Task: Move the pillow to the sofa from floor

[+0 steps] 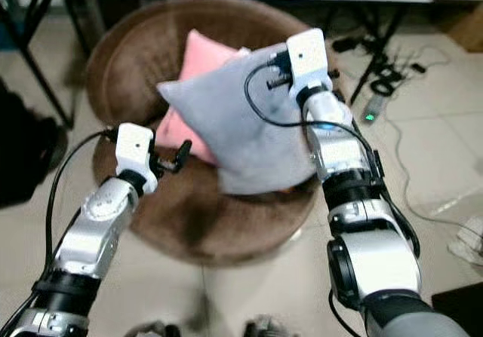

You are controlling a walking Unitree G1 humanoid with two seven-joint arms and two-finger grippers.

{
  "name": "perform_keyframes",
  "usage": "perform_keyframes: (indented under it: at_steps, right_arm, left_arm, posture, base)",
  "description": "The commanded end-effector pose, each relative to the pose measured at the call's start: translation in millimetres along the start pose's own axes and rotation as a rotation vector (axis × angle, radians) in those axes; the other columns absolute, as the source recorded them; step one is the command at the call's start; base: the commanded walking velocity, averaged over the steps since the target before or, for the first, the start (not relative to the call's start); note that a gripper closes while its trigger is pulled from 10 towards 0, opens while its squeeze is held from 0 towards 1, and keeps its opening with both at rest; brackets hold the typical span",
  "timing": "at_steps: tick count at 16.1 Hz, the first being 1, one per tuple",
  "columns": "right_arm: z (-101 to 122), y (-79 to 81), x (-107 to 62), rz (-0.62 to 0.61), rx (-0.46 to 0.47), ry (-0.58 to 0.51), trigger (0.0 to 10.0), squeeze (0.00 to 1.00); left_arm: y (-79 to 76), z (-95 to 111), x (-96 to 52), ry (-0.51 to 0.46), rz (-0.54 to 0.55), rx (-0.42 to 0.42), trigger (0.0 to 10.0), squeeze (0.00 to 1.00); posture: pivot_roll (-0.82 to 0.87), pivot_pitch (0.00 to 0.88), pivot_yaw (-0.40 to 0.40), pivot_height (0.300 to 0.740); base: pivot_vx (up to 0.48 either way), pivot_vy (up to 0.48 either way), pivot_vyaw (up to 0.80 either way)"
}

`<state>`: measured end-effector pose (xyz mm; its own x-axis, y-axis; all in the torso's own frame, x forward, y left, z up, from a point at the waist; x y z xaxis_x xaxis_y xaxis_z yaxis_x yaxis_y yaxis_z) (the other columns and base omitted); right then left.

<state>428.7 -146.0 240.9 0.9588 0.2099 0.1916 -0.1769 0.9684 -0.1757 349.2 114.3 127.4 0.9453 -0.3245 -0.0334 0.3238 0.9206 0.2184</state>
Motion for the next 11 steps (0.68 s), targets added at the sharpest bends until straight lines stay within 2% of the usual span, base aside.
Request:
perform_keyframes:
  at_steps: [1, 3, 11]
  right_arm:
    - [22.1, -8.3, 3.5, -0.018, -0.007, -0.083, 0.0, 0.0]
    - [21.3, -8.3, 3.6, -0.017, -0.008, -0.081, 0.0, 0.0]
    - [19.1, -10.0, 5.2, -0.02, -0.017, -0.069, 0.0, 0.0]
  left_arm:
    - [-9.9, -1.4, 1.0, 0.008, -0.036, -0.001, 10.0, 0.0]
    - [-9.9, -1.1, 0.7, 0.005, -0.034, -0.001, 10.0, 0.0]
    - [-11.5, -2.0, -1.4, 0.002, -0.029, -0.012, 10.0, 0.0]
  posture:
    - [0.08, 0.11, -0.082, 0.74]
    - [0.08, 0.112, -0.081, 0.74]
    - [0.08, 0.12, -0.084, 0.74]
  base:
    - [0.472, 0.0, 0.0]
    - [0.471, 0.0, 0.0]
    - [0.0, 0.0, 0.0]
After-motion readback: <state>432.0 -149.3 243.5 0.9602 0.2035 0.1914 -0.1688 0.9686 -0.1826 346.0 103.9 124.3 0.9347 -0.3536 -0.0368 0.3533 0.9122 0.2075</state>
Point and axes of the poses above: a point about 5 cm out from each wrist's last joint towards the gripper, its own x axis pointing out of the wrist towards the gripper, its own z axis along the axis of the wrist's last joint, y = z × x, the point moved 3 cm from there along x, pointing out of the wrist towards the gripper, and after that the axes turned 8 degrees about x, right-handed, at the moved point
